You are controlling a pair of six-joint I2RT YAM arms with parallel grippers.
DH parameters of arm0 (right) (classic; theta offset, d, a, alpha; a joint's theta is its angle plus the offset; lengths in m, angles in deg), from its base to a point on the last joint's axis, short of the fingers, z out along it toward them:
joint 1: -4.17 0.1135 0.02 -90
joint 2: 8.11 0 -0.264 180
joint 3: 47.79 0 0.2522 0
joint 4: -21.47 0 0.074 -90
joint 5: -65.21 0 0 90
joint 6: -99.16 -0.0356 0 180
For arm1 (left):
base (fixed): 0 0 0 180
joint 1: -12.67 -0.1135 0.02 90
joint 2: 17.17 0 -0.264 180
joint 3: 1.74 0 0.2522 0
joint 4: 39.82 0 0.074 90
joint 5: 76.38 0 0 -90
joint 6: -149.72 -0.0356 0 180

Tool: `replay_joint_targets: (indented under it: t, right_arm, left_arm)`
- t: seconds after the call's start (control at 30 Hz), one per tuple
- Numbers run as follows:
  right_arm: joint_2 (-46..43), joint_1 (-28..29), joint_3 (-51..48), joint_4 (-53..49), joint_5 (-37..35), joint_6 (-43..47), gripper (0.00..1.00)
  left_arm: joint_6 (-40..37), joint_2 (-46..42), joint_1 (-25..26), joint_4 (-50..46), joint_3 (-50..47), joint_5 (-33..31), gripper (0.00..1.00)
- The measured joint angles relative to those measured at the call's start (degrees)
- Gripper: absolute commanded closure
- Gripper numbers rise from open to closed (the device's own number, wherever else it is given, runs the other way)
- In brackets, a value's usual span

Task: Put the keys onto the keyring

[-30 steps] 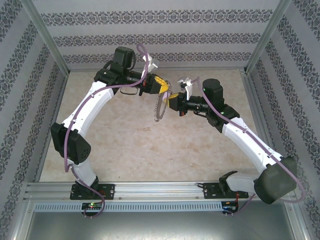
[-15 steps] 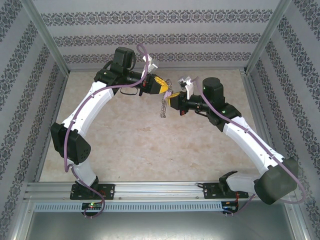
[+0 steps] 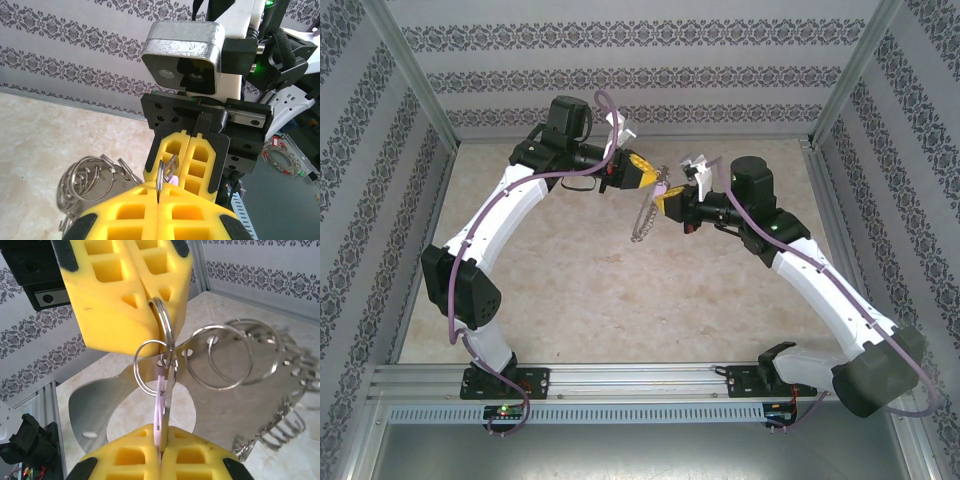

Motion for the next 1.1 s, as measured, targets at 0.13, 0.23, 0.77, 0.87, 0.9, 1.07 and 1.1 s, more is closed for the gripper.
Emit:
replay_joint_targets:
  t: [0.13,0.23,0.77,0.87,0.9,1.07,1.1]
  right_arm:
    - [-0.83,-0.02,0.00,-1.29,-0.09,0.33,1.00]
    - [-1.46,-0.02,0.07,-1.27,-0.24,0.66,1.00]
    - [-2.38,-2.95,0.11,-1.31,0.39,1.51,1.00]
    - [-2.25,-3.15,0.74,-1.79,1.51,1.49,1.00]
    - [-2.05,-3.15,1.07,-1.90,1.95,1.49,1.00]
    - [-0.63,-3.15,2.60,-2.47,3.39,1.49,1.00]
    - [-0.39,-3.13,2.91,-2.71,3.52,1.51,1.00]
  left_arm:
    - [0.00,-0.24,0.44,0.00,-0.02,-0.85,1.00]
    - [-0.02,-0.26,0.59,-0.07,-0.17,-1.79,1.00]
    - [-0.98,-0.26,1.38,-1.33,-0.33,-4.28,1.00]
    - [-1.36,-0.26,1.62,-1.49,-0.33,-4.42,1.00]
    - [-1.53,-0.26,1.66,-1.49,-0.33,-4.42,1.00]
    - [-1.75,-0.26,1.75,-1.51,-0.33,-4.52,1.00]
    - [-1.75,-0.26,1.75,-1.53,-0.33,-4.66,1.00]
